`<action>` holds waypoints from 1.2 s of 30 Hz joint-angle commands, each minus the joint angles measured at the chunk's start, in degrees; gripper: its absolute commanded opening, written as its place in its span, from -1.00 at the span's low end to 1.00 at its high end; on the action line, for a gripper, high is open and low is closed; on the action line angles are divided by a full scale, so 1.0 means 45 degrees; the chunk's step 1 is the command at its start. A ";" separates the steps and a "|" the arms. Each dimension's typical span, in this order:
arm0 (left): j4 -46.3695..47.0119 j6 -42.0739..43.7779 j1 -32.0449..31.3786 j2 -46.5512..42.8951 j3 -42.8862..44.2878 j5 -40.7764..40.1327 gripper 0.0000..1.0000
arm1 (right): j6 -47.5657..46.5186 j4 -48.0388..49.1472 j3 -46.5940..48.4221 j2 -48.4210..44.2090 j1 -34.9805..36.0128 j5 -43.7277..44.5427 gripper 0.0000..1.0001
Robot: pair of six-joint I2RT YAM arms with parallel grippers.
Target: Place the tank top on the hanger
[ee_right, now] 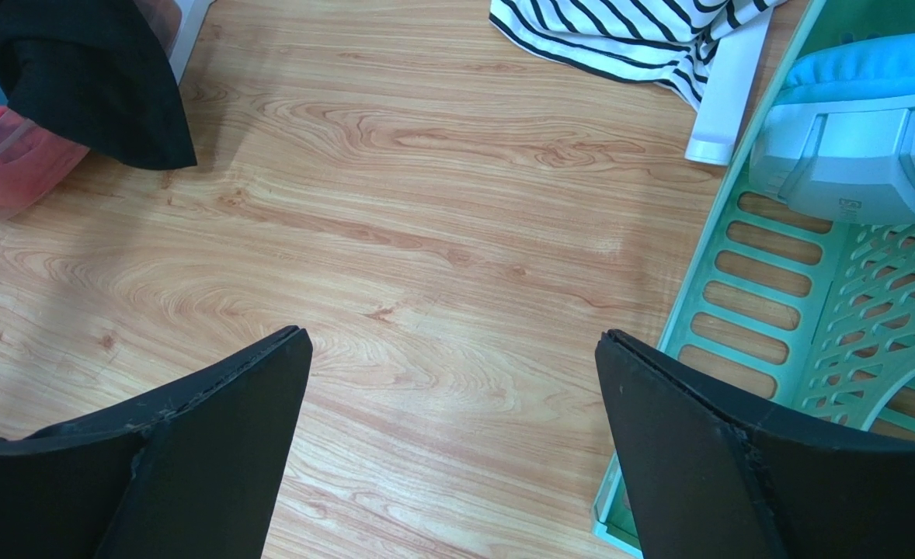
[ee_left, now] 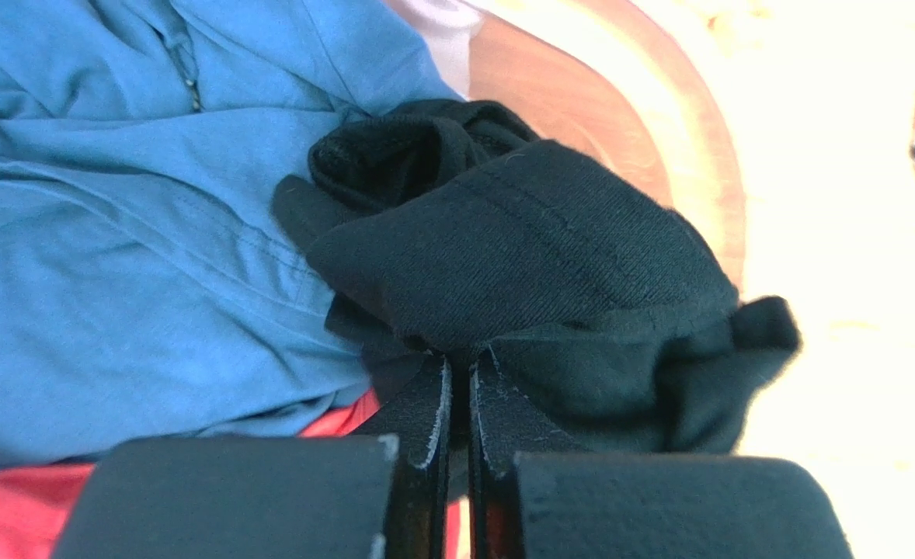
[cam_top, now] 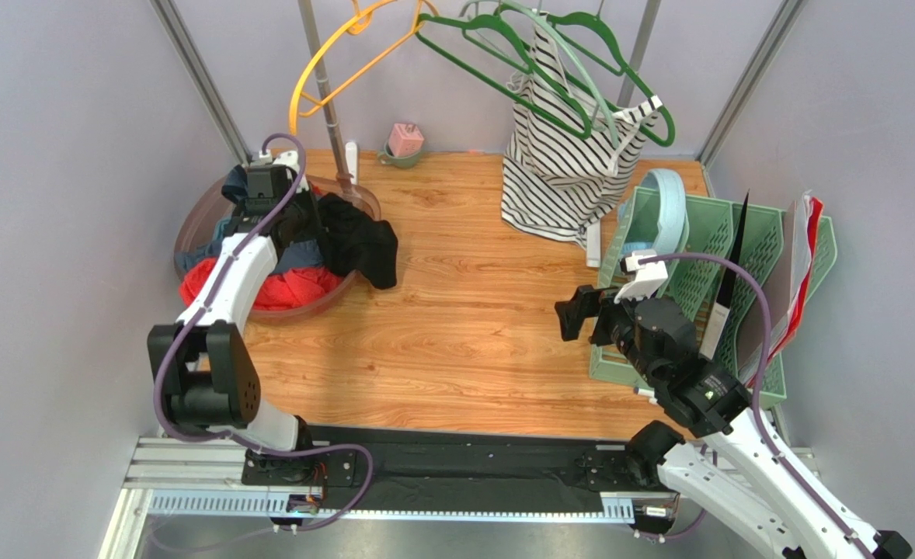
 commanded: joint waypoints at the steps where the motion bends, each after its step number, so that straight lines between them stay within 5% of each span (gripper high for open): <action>1: 0.0880 -0.0182 0.0073 -0.2857 -0.0242 -0.0056 -1.00 | -0.0171 0.0359 0.0605 -0.0213 -0.0023 -0.0121 1.00; 8: -0.0504 0.1262 0.0073 -0.7796 -0.0263 -0.1639 -1.00 | -0.0074 0.0261 0.0800 -0.0389 -0.0023 -0.0199 1.00; 14: -0.2047 0.2356 -0.0336 -0.9365 0.0458 -0.2398 -1.00 | -0.0035 0.0203 0.0859 -0.0330 -0.0023 -0.0453 1.00; 24: -0.3591 0.3354 -0.4807 -0.8489 0.3778 -0.4294 -1.00 | 0.0082 -0.0129 0.1053 -0.0799 -0.0023 -0.0492 0.99; 32: -0.3436 0.4973 -1.0548 -0.6419 0.5010 -0.7984 -1.00 | 0.0141 -0.0715 0.1288 -0.1210 -0.0023 -0.0141 0.99; 36: -0.2832 0.4312 -1.0943 -0.6085 0.3903 -0.6291 -1.00 | 0.0180 -0.0774 0.1308 -0.1190 -0.0023 -0.0160 0.99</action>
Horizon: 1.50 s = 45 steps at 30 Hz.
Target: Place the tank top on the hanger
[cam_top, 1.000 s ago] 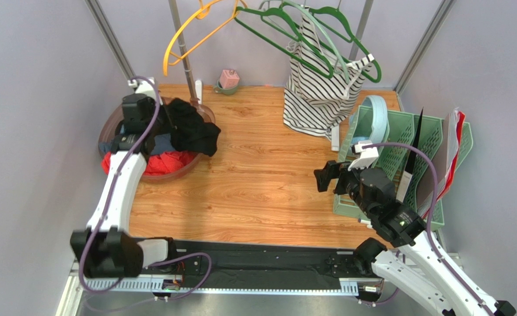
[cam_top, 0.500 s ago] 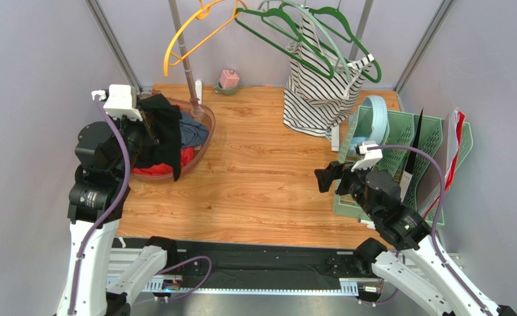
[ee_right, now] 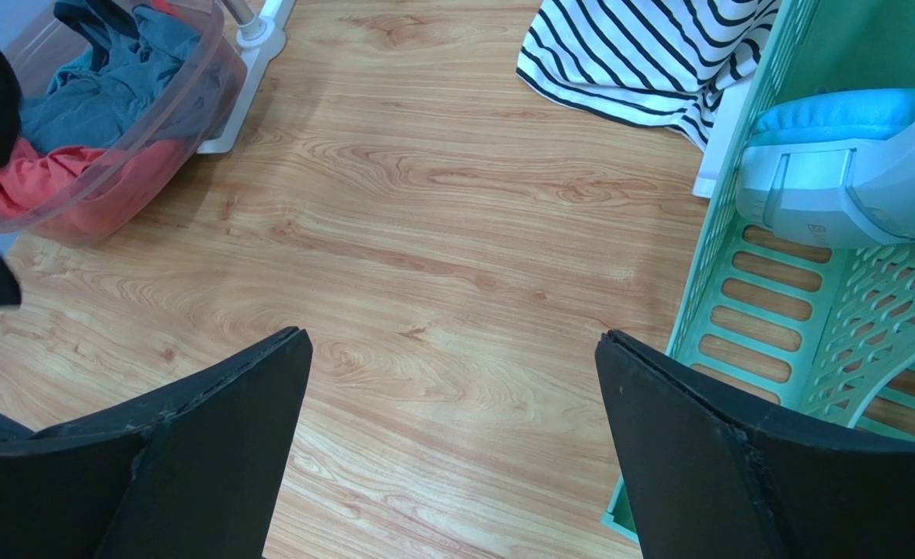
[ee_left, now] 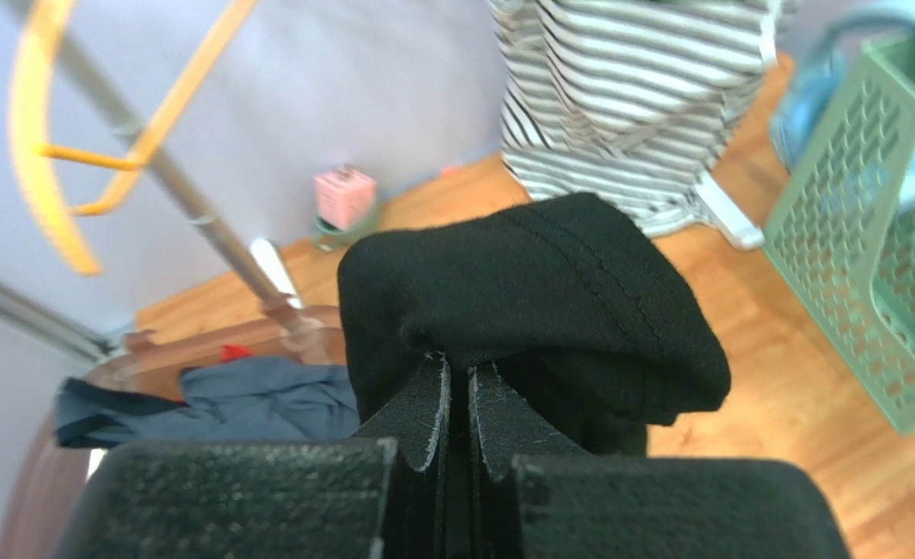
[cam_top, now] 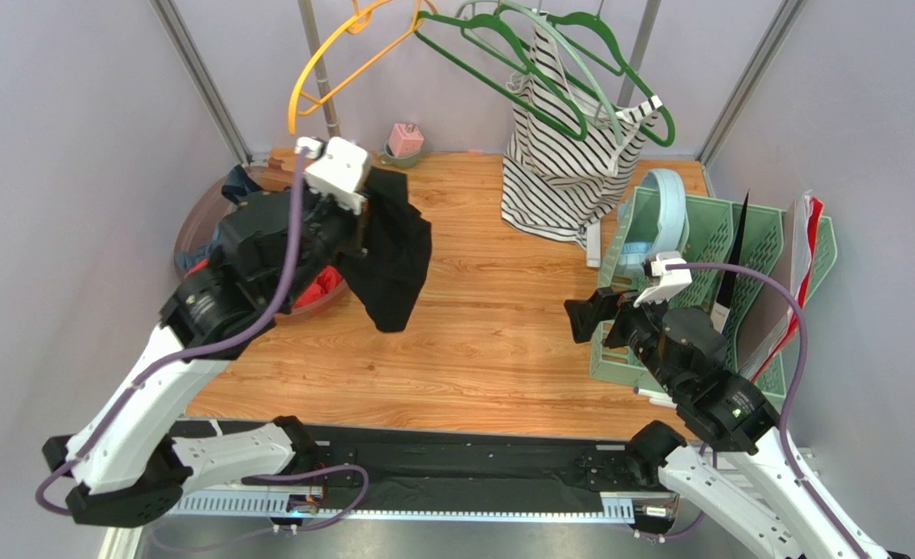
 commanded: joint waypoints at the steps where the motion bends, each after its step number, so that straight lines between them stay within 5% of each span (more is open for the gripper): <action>1: 0.0856 0.0110 -0.0311 0.0321 -0.1128 0.1024 -1.00 | 0.0059 -0.0045 0.0473 -0.0092 -0.0003 0.0132 0.99; 8: 0.1832 0.0305 -0.0330 -0.0518 -0.4351 0.3745 -1.00 | -0.0312 -0.0046 0.0511 0.0044 -0.0023 0.0424 0.99; 10: 0.1737 0.0285 -0.0311 -0.0578 -0.5133 0.3940 0.11 | -0.0332 -0.0045 0.0550 0.0122 -0.0023 0.0424 0.99; 12: 0.1424 0.0266 -0.0311 -0.0481 -0.5563 0.4000 0.98 | -0.0371 -0.0045 0.0628 0.0298 -0.0023 0.0288 0.99; 18: 0.1228 0.0168 -0.0040 0.0086 -0.5644 0.2848 0.98 | -0.0352 -0.0260 0.0589 0.0279 -0.0023 0.0385 0.99; 31: 0.1521 -0.0730 0.2989 -0.0264 -0.5622 0.4546 0.98 | -0.0820 -0.1217 0.1896 0.0530 -0.0023 0.0288 0.99; 37: 0.1443 -0.0711 0.3361 -0.1162 -0.6248 0.3433 0.98 | -0.1893 -0.1606 0.4706 0.2829 -0.0023 -0.0744 0.97; 45: 0.1677 -0.0711 0.3361 -0.1574 -0.6561 0.3023 0.98 | -0.3494 -0.2896 1.2438 0.8418 -0.0023 -0.2230 0.98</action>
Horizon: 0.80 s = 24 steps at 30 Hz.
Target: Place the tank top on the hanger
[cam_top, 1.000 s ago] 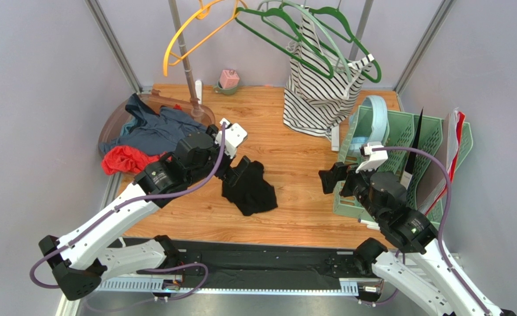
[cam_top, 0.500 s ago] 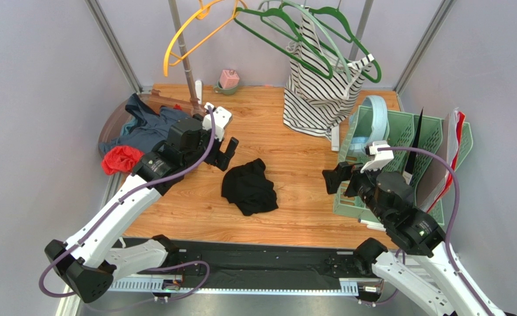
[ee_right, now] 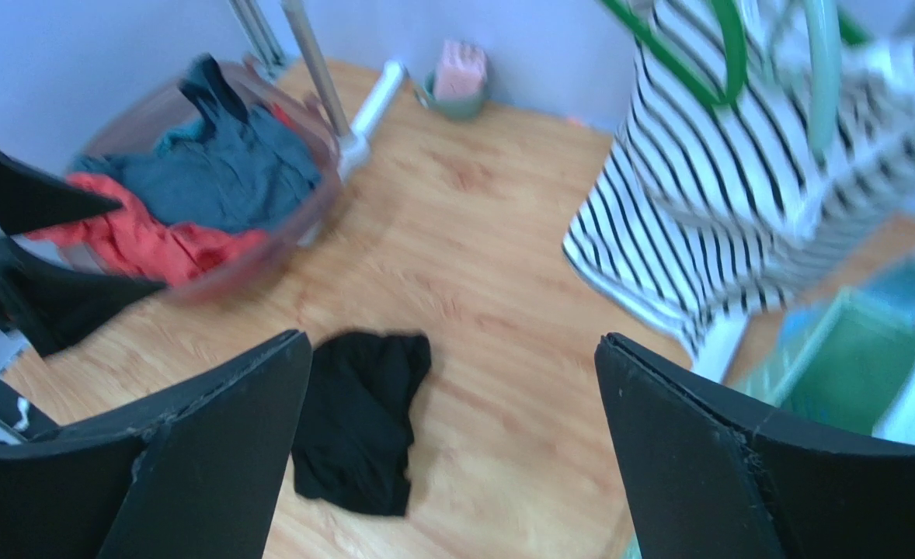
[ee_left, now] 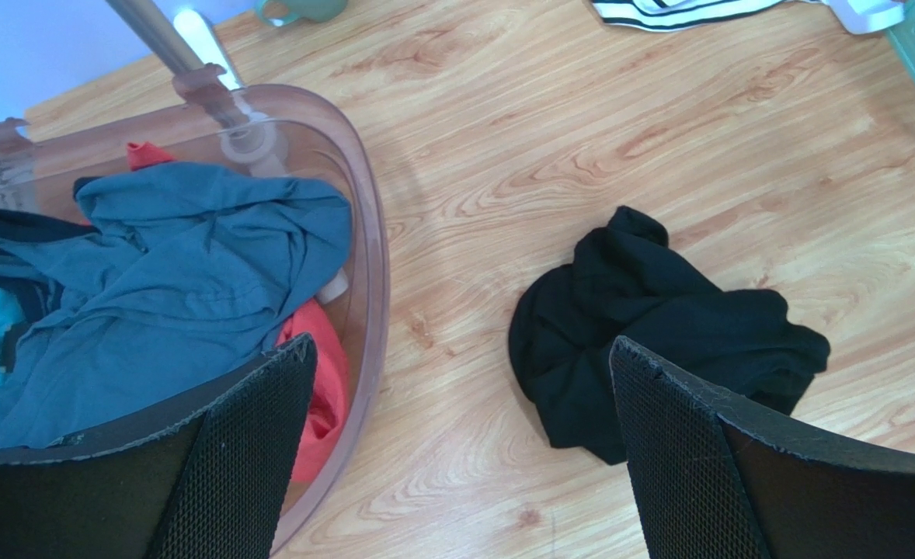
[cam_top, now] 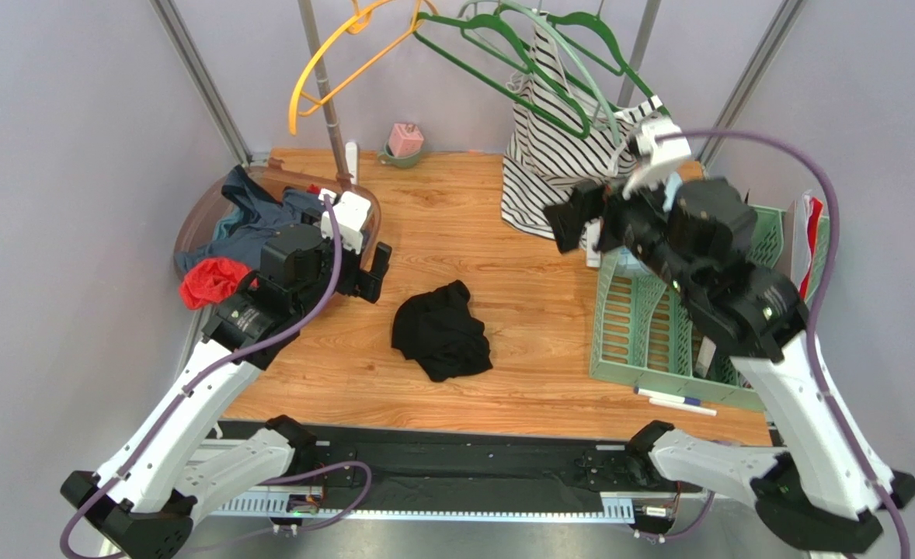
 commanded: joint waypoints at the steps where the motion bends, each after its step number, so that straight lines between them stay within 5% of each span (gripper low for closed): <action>1: 0.0497 -0.0196 0.0010 -0.0059 -0.0130 -0.0338 0.98 | -0.1417 -0.0579 0.3558 0.2704 -0.0023 -0.1448 0.98; 10: 0.0497 -0.0177 0.0010 0.0098 -0.0228 -0.1080 0.98 | -0.2413 -0.1869 1.1565 0.8660 -0.1406 -0.4553 0.97; 15: 0.0517 -0.0196 0.0010 0.0098 -0.0228 -0.0866 0.98 | -0.2844 -0.0800 1.2042 0.9662 -0.2461 -0.6155 0.97; 24: 0.0497 -0.0196 -0.0010 0.0078 -0.0209 -0.0573 0.98 | -0.4131 0.0961 1.1631 1.0619 -0.3030 -0.5614 0.97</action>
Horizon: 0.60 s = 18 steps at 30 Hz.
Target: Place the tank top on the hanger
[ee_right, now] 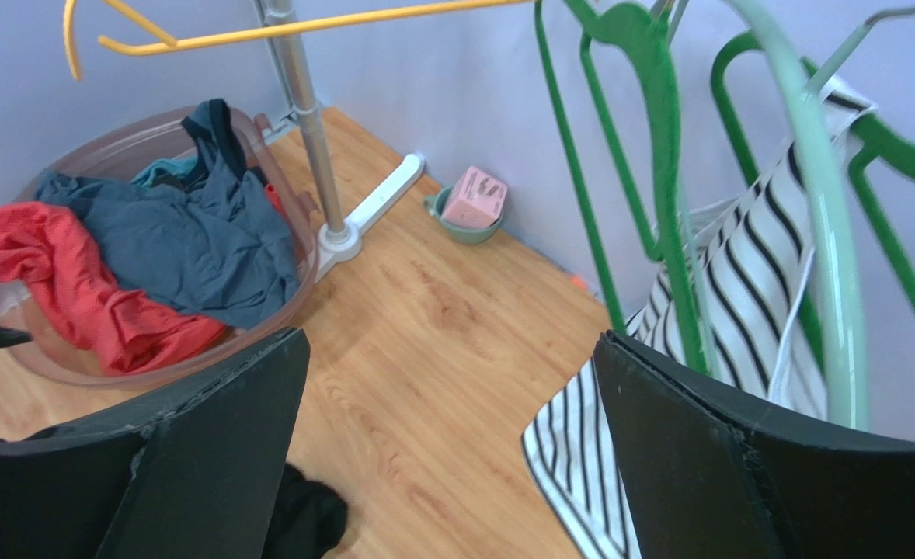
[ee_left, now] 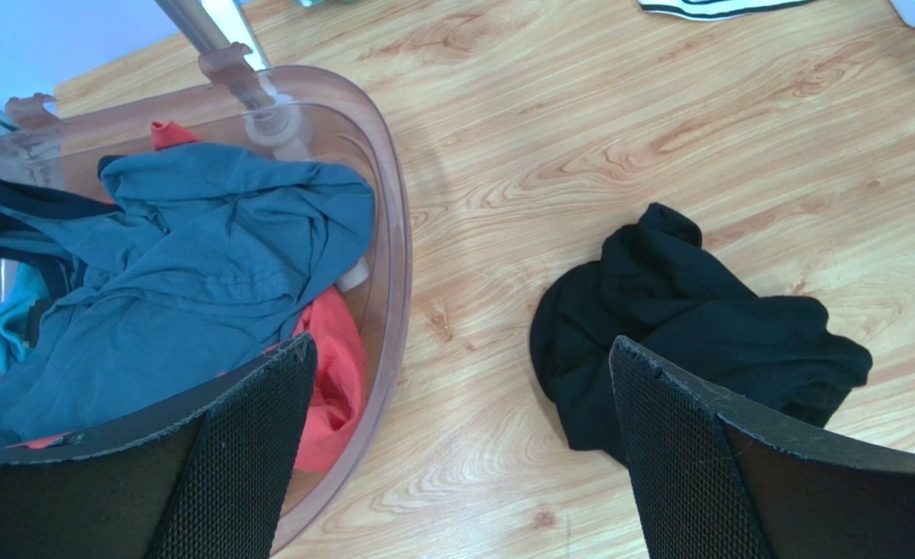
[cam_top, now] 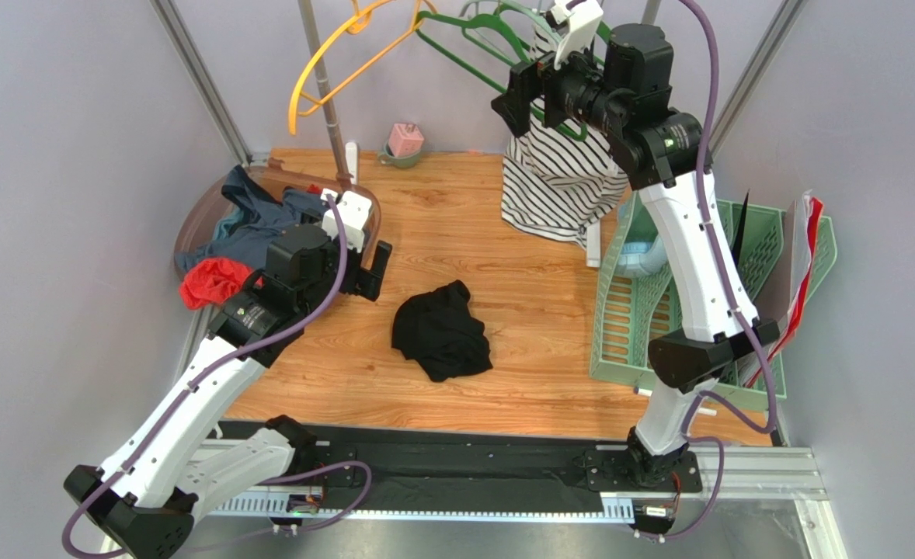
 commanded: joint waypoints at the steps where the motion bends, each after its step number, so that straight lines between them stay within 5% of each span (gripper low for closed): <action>1: 0.0288 -0.0187 0.0014 -0.0067 0.0044 0.0205 0.98 | -0.0980 0.1492 0.0280 0.0395 -0.0102 0.0148 0.97; 18: 0.0230 -0.0187 -0.0005 -0.0106 0.0083 0.0517 0.98 | -0.1547 0.2937 -0.0246 0.1276 -0.0610 0.0776 0.97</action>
